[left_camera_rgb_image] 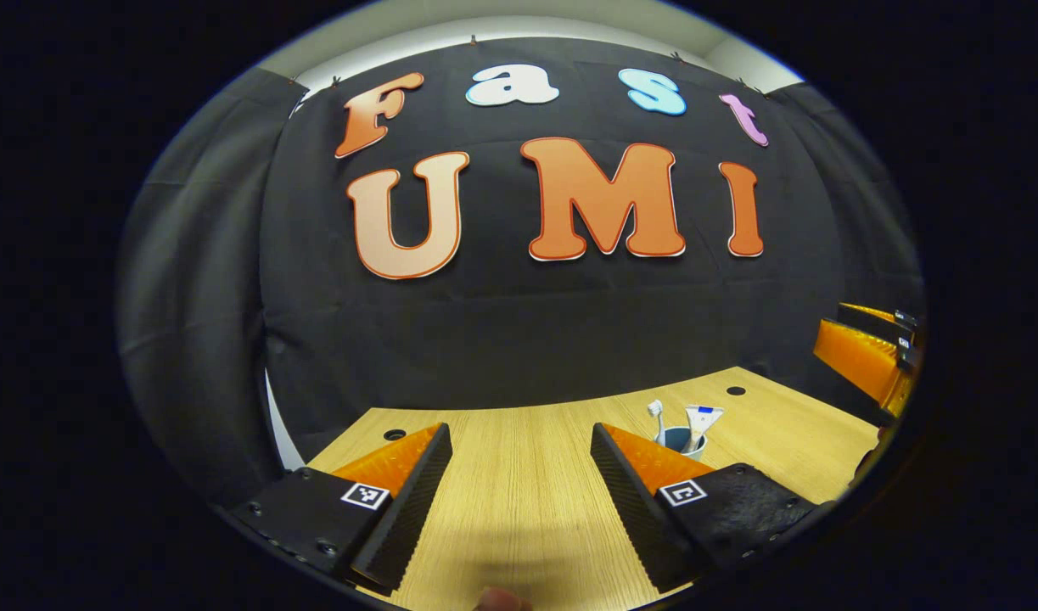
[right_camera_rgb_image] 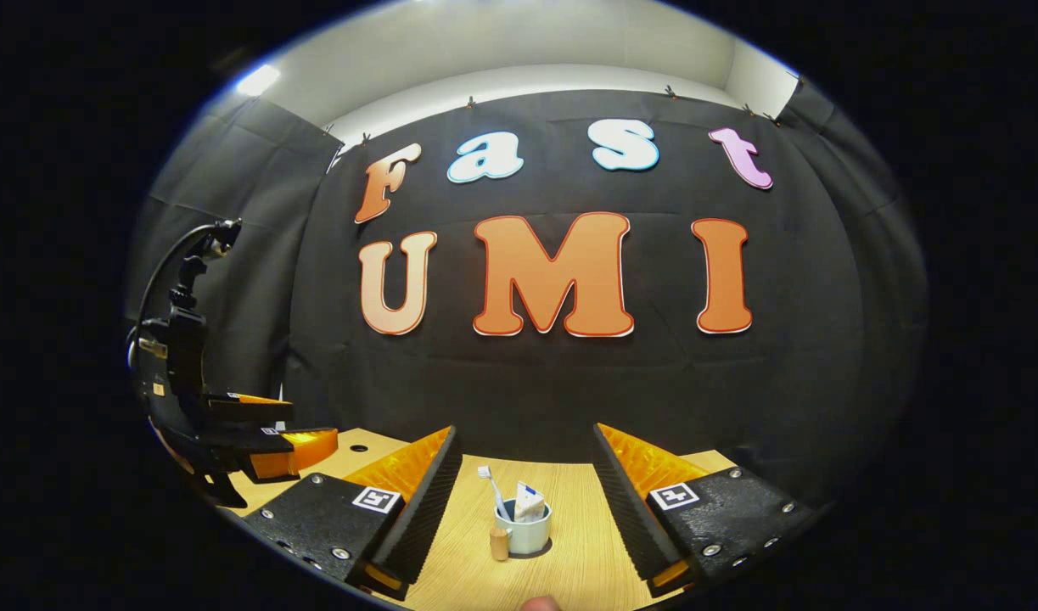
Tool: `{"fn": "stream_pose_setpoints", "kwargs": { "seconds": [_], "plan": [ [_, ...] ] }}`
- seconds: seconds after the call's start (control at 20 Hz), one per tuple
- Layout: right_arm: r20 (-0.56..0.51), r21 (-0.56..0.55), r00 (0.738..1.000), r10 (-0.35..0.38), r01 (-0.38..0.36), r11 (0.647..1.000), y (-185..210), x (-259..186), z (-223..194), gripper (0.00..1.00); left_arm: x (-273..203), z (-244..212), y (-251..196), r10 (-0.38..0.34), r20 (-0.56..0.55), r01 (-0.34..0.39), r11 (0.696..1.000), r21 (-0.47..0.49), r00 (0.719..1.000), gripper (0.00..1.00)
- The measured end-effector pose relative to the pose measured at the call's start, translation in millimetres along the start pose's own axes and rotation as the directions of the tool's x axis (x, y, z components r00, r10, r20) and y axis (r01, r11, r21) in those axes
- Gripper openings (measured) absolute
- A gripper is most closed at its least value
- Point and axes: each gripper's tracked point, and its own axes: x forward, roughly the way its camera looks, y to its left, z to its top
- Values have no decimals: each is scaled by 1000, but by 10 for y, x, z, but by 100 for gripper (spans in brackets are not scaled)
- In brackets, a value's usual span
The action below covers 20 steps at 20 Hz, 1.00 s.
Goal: Put the toothbrush and toothpaste on the desktop into the cup, then pick up the cup and place it on the coaster on the desktop.
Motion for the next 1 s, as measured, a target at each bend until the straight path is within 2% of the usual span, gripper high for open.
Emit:
{"fn": "stream_pose_setpoints", "kwargs": {
  "seconds": [0.1,0.15,0.35,0.75,1.0],
  "plan": [
    [-14,9,1000,16,-16,1000,48,18,-82,87,-32,-39,18,-2,13,2,1000,-15,1000,99],
    [-17,11,1000,21,-21,1000,48,14,-117,92,-46,-28,26,2,23,-2,1000,-16,1000,99],
    [-7,12,999,35,-35,999,63,-4,-68,92,-89,53,-33,-10,74,11,1000,-17,997,99],
    [22,-20,997,73,-72,997,123,-36,6,92,-16,19,-128,-22,80,24,999,-31,997,99],
    [14,-26,996,85,-85,996,165,20,-68,92,27,-19,-50,23,91,-20,999,-34,996,99]
  ]
}}
